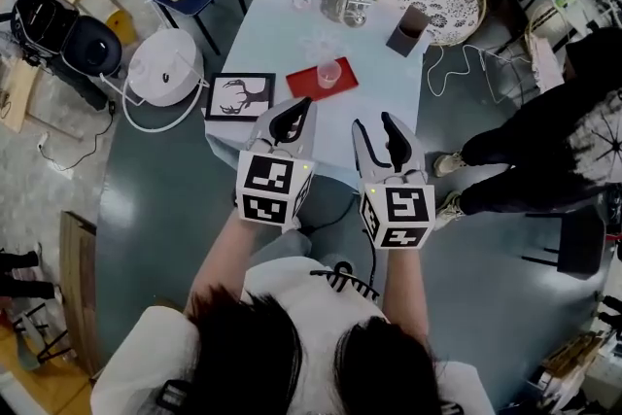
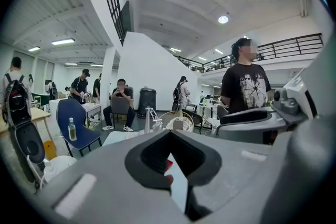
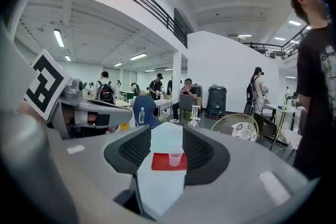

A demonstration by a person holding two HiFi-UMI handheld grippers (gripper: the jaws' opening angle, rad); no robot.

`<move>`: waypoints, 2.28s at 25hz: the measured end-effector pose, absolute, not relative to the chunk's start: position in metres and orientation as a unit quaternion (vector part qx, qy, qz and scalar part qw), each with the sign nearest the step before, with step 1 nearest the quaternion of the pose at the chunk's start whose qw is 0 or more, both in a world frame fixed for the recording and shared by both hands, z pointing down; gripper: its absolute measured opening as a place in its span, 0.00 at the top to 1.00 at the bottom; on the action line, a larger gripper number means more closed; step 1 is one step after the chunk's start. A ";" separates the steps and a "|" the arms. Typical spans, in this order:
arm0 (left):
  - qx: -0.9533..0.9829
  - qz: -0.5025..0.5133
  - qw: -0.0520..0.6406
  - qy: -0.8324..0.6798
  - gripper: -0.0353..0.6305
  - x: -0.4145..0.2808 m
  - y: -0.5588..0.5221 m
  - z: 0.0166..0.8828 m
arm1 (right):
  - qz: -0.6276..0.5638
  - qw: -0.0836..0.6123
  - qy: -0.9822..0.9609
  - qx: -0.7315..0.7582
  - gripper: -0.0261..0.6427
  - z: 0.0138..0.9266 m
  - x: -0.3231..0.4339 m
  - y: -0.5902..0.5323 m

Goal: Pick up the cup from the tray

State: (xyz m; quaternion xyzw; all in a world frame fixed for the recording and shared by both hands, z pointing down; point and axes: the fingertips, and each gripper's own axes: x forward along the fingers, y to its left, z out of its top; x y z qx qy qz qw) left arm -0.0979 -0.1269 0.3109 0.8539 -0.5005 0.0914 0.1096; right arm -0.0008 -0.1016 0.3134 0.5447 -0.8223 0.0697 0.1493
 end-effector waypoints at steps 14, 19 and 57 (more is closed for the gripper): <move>0.847 0.104 0.132 -0.504 0.95 -0.126 -0.186 0.339 | 0.085 0.158 -0.831 0.527 0.54 0.344 -0.031 -0.156; 0.842 0.108 0.138 -0.509 0.95 -0.133 -0.202 0.348 | 0.093 0.148 -0.832 0.527 0.54 0.353 -0.035 -0.174; 0.804 0.179 0.195 -0.532 0.95 -0.128 -0.309 0.531 | 0.154 0.225 -0.846 0.457 0.37 0.585 -0.046 -0.302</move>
